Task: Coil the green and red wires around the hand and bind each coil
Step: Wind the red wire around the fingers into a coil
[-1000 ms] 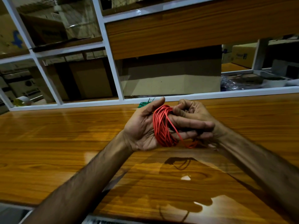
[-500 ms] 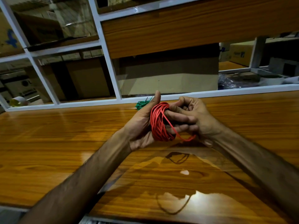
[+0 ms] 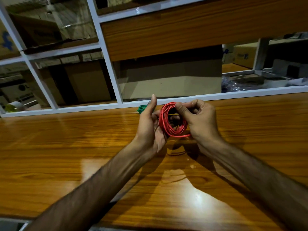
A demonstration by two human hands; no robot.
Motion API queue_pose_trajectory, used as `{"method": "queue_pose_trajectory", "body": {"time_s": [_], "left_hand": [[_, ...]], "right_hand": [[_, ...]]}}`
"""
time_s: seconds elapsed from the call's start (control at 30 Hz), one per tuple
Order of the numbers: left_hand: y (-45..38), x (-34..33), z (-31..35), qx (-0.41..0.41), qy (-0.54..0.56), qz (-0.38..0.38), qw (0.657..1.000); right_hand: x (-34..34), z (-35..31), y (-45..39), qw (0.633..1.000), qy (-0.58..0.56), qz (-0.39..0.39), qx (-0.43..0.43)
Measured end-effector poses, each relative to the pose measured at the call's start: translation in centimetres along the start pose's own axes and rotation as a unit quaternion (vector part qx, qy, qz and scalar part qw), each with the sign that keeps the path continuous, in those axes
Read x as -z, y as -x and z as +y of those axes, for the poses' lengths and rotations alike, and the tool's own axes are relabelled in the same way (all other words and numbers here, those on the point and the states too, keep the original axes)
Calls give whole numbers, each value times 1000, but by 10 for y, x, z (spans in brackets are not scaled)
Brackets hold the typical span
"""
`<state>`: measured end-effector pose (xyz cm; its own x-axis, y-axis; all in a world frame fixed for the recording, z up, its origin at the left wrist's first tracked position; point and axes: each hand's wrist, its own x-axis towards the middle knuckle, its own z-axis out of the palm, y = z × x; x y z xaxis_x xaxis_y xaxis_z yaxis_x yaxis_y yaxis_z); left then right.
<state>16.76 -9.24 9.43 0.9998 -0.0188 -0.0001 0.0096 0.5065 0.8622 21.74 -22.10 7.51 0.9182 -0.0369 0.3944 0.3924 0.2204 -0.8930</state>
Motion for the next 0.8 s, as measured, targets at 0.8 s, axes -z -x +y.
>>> {"method": "queue_pose_trajectory", "body": {"time_s": [0.8], "left_hand": [[0, -20, -24, -116, 3, 63, 991]], "right_hand": [[-4, 4, -4, 988, 6, 138, 69]]}}
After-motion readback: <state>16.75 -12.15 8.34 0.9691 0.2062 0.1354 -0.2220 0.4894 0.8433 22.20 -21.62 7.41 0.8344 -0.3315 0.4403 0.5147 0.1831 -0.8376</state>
